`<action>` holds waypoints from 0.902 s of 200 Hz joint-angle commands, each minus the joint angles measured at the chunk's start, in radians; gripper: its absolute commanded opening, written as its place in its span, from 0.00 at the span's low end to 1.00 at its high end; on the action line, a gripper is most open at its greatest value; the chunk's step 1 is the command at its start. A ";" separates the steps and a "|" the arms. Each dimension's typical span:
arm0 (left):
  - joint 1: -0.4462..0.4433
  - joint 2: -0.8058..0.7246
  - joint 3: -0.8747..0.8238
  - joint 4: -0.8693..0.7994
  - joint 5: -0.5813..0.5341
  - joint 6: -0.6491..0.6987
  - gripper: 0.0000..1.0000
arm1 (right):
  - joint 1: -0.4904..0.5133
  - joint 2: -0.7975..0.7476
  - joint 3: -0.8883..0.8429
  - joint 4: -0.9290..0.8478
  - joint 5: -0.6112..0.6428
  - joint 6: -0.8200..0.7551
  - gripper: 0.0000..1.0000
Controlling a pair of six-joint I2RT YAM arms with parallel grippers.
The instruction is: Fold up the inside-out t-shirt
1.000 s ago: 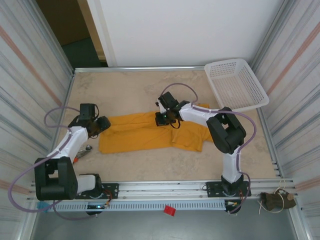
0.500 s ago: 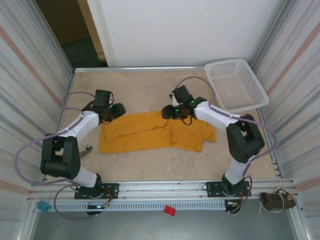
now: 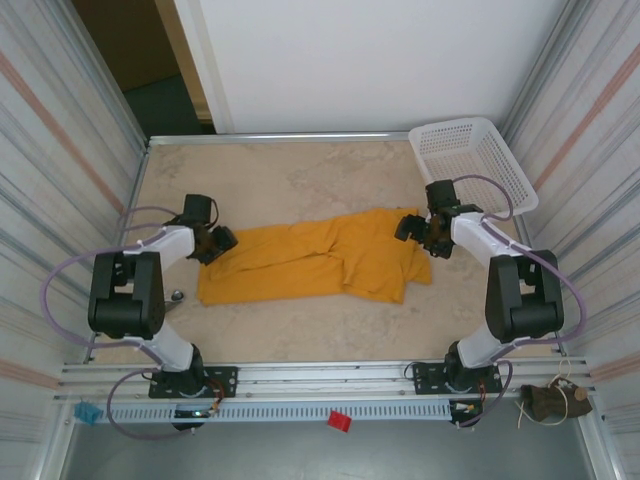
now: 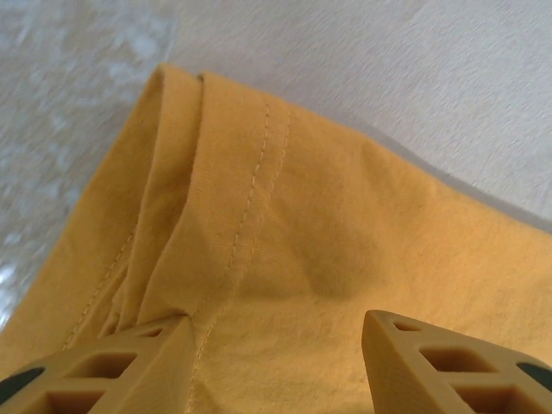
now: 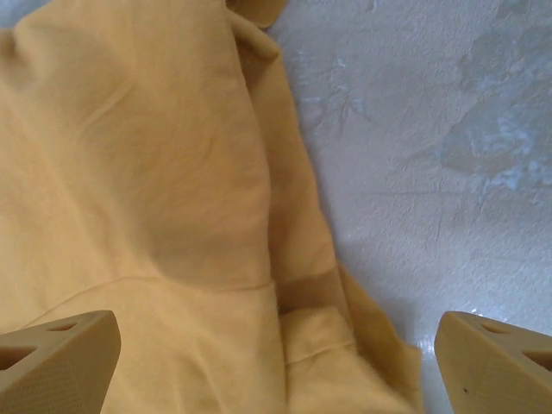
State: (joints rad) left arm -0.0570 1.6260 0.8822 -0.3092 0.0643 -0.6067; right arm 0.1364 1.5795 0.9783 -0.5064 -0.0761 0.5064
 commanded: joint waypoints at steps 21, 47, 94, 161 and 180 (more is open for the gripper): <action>0.003 0.066 0.111 -0.030 -0.020 0.085 0.54 | -0.007 0.100 0.040 0.046 -0.095 -0.060 0.92; 0.004 0.079 0.128 -0.028 -0.018 0.089 0.54 | 0.013 0.133 0.034 0.086 -0.136 -0.054 0.87; 0.004 0.075 0.152 -0.037 -0.015 0.098 0.53 | 0.091 0.106 -0.002 0.076 -0.048 -0.012 0.89; 0.004 0.003 0.193 -0.082 0.013 0.118 0.53 | 0.104 0.069 -0.025 0.069 0.027 0.005 0.90; 0.004 -0.027 0.192 -0.092 0.027 0.120 0.53 | 0.109 0.013 -0.024 0.051 0.051 -0.019 0.90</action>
State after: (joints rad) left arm -0.0570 1.6661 1.0451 -0.3569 0.0669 -0.5144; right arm 0.2359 1.6737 0.9646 -0.4149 -0.0780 0.5076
